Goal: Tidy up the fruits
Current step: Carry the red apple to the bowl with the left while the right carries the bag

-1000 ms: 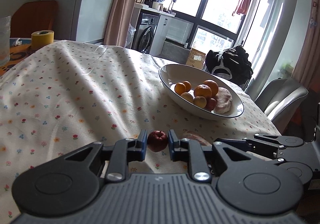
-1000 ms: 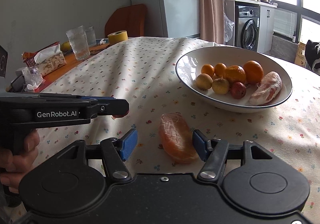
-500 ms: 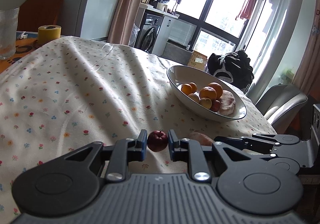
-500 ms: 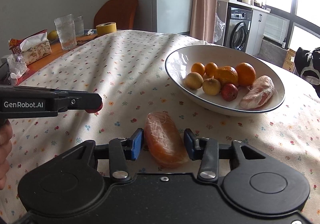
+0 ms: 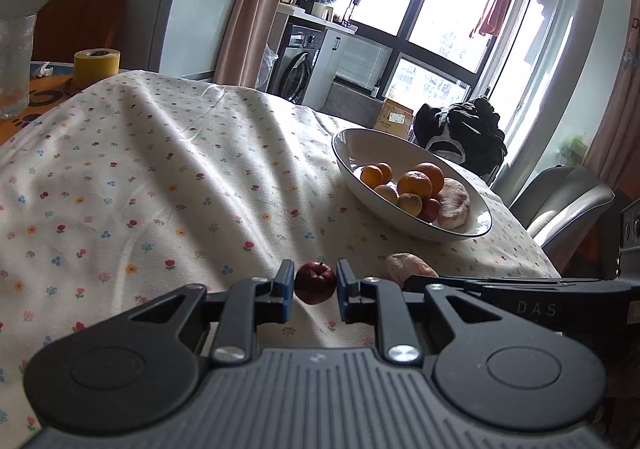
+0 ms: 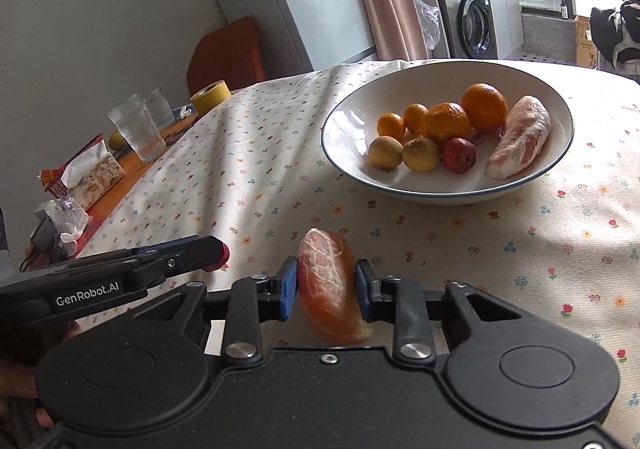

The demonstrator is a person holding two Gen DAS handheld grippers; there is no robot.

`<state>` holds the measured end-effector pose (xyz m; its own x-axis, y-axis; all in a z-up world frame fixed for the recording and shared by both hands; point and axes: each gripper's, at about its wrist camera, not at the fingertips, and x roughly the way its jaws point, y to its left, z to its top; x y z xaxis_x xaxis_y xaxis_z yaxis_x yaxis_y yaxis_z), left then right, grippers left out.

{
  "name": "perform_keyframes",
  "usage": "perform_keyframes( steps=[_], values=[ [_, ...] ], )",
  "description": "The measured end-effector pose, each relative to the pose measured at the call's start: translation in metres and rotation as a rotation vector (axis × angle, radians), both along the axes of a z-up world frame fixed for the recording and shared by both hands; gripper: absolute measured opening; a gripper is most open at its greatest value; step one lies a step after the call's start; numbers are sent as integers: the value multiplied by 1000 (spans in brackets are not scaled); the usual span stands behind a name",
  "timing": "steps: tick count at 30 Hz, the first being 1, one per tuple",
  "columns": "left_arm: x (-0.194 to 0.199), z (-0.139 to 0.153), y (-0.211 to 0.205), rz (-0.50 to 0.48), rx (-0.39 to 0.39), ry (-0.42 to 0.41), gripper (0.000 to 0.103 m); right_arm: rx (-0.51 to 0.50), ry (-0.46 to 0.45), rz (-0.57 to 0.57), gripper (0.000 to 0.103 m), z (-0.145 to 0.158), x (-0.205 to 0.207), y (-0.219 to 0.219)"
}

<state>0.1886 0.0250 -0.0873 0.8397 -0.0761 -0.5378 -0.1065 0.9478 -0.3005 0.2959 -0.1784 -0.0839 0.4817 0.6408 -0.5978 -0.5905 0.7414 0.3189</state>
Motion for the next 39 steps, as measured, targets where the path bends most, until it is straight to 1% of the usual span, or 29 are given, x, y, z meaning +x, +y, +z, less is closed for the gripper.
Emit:
perform_keyframes(
  steps=[2,8,18,20,23,24,34,37,39],
  values=[
    [0,0,-2,-6,2,0,20,9,1,-4,27,0,0,-1],
    [4,-1,-9,-30,11,11,20,86,63,-32,27,-4,11,-12],
    [15,-6,-30,-70,32,39,20,133,51,-73,28,-3,19,-27],
    [17,-7,-33,-75,34,43,20,122,60,-83,28,-6,21,-29],
    [18,-9,-36,-78,39,50,20,159,95,-73,28,-11,24,-34],
    [18,-9,-37,-78,40,53,20,164,92,-68,28,-11,23,-34],
    [21,-10,-37,-77,41,55,20,114,47,-49,26,-10,19,-23],
    [21,-10,-37,-74,41,54,20,98,29,-51,22,-8,18,-22],
    [19,-9,-36,-71,43,49,20,97,20,-55,21,-7,16,-21]
  ],
)
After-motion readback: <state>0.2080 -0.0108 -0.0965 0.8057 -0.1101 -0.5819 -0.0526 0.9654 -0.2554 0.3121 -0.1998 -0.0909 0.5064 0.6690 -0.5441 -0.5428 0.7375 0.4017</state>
